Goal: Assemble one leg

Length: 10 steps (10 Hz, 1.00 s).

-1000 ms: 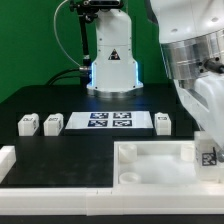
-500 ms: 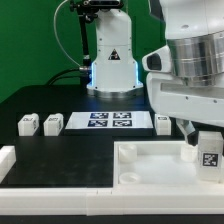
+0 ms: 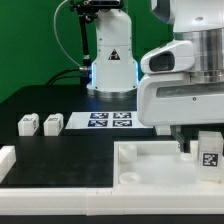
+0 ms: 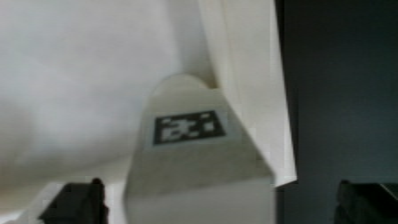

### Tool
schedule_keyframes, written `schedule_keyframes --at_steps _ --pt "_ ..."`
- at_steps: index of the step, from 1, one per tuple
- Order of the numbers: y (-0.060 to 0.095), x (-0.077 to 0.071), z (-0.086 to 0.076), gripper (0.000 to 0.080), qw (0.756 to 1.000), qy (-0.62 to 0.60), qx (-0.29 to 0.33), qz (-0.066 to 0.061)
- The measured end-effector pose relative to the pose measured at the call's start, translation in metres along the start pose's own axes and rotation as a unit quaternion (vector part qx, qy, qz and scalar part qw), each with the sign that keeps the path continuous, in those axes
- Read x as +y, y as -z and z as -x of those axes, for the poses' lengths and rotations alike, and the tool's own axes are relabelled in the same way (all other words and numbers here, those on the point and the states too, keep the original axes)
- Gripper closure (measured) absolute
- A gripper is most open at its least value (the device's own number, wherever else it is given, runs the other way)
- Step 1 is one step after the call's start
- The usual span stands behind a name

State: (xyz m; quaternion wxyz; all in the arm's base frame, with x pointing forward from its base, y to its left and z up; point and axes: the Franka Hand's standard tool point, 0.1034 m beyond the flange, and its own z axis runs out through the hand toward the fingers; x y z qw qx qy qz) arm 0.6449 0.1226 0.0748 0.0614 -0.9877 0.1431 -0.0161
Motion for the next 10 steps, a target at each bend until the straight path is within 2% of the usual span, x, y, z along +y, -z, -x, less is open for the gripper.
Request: schedule_keyframes --at_steps 1,3,5,7,9,10 --pt "0.0000 -0.0001 0.0000 0.0176 1.000 -0.004 0.000 -0.001" --pt "-0.0010 0.0014 0.0014 0.0489 0.995 -0.102 -0.003 -0.001" --pt "-0.0020 0.0059 0.0012 0.0500 0.978 -0.207 -0.005 -0.001" --pt "-0.0030 0.0063 0.0036 0.0501 0.927 -0.375 -0.010 -0.015" --pt "-0.0040 0.0036 0.0036 0.0501 0.824 -0.564 -0.027 -0.042" --pt "-0.0035 0.0052 0.0018 0.0501 0.792 -0.607 -0.034 -0.048"
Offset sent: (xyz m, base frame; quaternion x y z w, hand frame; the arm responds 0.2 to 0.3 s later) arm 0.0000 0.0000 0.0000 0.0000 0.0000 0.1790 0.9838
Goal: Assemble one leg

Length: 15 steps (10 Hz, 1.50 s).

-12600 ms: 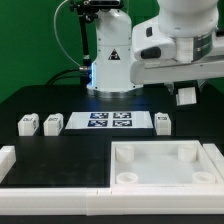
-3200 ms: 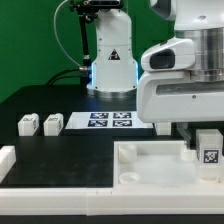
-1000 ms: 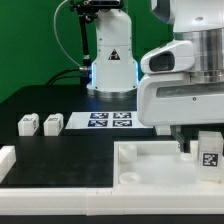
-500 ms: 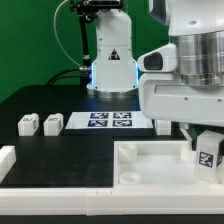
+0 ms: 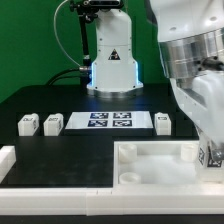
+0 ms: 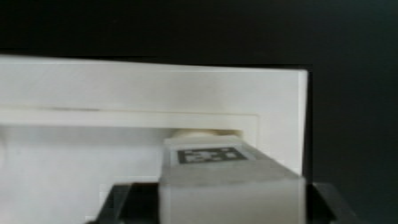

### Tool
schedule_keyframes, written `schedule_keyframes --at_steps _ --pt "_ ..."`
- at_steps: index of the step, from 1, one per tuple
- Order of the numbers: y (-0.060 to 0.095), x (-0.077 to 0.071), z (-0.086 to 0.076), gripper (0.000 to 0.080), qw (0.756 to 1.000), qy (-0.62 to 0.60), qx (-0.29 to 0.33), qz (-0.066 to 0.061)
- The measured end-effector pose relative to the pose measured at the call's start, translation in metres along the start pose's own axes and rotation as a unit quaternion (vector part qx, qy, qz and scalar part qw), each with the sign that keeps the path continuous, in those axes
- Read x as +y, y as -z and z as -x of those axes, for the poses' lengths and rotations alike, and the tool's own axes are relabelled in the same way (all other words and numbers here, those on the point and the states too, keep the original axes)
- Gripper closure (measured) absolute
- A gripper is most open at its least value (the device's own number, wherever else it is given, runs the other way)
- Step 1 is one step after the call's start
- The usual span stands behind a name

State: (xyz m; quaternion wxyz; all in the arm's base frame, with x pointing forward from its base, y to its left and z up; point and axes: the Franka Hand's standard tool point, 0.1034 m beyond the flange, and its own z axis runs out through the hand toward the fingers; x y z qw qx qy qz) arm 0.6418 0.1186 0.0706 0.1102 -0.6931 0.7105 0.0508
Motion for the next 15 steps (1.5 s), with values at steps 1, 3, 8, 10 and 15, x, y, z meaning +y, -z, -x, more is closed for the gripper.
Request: schedule_keyframes --at_steps 1,3,8,10,15 --pt "-0.001 0.001 0.000 0.0501 1.000 0.008 0.000 0.001" --pt "-0.002 0.002 0.000 0.0295 0.998 0.068 0.001 0.004" --pt "-0.003 0.006 0.005 0.0152 0.905 0.423 0.026 0.033" --pt "-0.001 0.002 -0.001 0.0150 0.798 0.598 0.042 0.052" --pt "0.001 -0.003 -0.004 0.0360 0.733 0.677 0.047 0.049"
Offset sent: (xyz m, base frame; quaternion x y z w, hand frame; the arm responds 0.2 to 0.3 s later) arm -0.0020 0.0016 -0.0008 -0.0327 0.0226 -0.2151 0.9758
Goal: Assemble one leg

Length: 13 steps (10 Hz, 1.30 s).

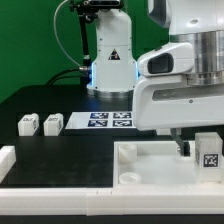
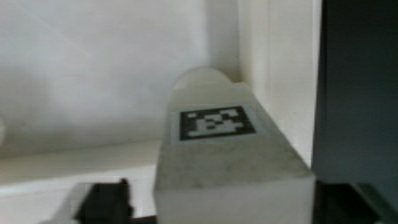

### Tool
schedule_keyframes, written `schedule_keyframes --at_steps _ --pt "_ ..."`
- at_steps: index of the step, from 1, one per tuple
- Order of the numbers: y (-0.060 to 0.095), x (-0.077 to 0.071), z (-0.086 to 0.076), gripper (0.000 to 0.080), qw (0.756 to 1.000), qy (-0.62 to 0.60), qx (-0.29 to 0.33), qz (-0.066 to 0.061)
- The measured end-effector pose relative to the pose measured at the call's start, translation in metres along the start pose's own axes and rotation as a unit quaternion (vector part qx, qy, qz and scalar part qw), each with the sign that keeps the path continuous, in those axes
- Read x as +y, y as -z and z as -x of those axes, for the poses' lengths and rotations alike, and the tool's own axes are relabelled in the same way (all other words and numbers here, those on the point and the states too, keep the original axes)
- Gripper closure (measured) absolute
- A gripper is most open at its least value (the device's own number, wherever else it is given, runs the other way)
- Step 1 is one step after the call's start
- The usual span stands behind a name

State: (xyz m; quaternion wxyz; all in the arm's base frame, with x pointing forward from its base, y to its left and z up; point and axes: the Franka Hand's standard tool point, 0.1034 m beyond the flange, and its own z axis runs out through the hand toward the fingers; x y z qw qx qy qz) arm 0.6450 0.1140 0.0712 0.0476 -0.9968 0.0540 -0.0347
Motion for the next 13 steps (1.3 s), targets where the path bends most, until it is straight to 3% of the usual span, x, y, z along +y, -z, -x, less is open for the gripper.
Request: schedule_keyframes --at_steps 1,2,3,5,7,9,11,13 --pt "-0.0003 -0.0009 0.0005 0.0360 0.998 -0.062 -0.001 -0.002" --pt "-0.0004 0.0012 0.0002 0.0506 0.994 -0.105 -0.001 -0.002" --pt "-0.0004 0.0016 0.0002 0.0506 0.990 -0.144 -0.001 -0.002" --pt "-0.0013 0.0048 0.0017 0.0506 0.934 -0.356 -0.002 -0.002" --pt "-0.0019 0.0042 0.0046 0.0506 0.851 -0.525 -0.012 -0.010" --pt "-0.0022 0.0038 0.0057 0.0505 0.743 -0.668 -0.031 -0.026" --pt "-0.0019 0.0003 0.0056 0.0505 0.650 -0.759 -0.035 -0.026" --pt "-0.0030 0.0004 0.0063 0.0505 0.679 -0.733 -0.034 -0.026"
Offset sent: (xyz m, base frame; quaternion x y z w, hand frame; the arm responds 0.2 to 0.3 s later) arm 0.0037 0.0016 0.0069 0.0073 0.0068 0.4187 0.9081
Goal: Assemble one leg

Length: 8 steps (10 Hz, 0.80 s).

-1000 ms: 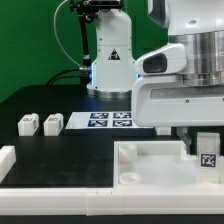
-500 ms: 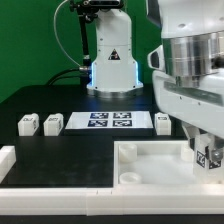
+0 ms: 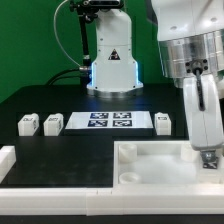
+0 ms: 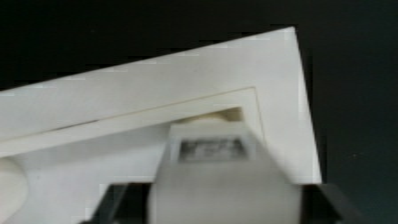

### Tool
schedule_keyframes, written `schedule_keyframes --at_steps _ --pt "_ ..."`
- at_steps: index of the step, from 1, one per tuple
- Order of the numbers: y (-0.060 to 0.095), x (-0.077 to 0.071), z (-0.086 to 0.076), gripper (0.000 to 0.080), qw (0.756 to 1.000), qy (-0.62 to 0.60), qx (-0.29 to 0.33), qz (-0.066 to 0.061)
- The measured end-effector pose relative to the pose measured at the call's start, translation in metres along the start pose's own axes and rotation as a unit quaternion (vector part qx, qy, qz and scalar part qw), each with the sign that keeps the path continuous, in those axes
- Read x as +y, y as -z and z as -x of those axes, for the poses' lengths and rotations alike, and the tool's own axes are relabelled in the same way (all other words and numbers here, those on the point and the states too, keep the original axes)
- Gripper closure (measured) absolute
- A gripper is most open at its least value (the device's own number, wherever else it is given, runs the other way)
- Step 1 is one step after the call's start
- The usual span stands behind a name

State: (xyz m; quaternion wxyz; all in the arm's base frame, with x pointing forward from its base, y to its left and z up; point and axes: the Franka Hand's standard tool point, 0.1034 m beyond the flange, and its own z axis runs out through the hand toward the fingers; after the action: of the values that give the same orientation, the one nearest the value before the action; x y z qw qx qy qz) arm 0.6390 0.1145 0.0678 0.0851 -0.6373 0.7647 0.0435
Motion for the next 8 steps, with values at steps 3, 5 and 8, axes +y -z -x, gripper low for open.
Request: schedule_keyframes --at_steps 3,5,8 --pt "0.0013 -0.0008 0.0039 0.0212 0.964 0.264 0.012 0.007" --pt "0.0009 -0.0008 0.0027 0.0153 0.923 0.386 0.012 0.009" --pt "0.0043 -0.0045 0.0065 0.0151 0.726 0.687 0.033 0.025"
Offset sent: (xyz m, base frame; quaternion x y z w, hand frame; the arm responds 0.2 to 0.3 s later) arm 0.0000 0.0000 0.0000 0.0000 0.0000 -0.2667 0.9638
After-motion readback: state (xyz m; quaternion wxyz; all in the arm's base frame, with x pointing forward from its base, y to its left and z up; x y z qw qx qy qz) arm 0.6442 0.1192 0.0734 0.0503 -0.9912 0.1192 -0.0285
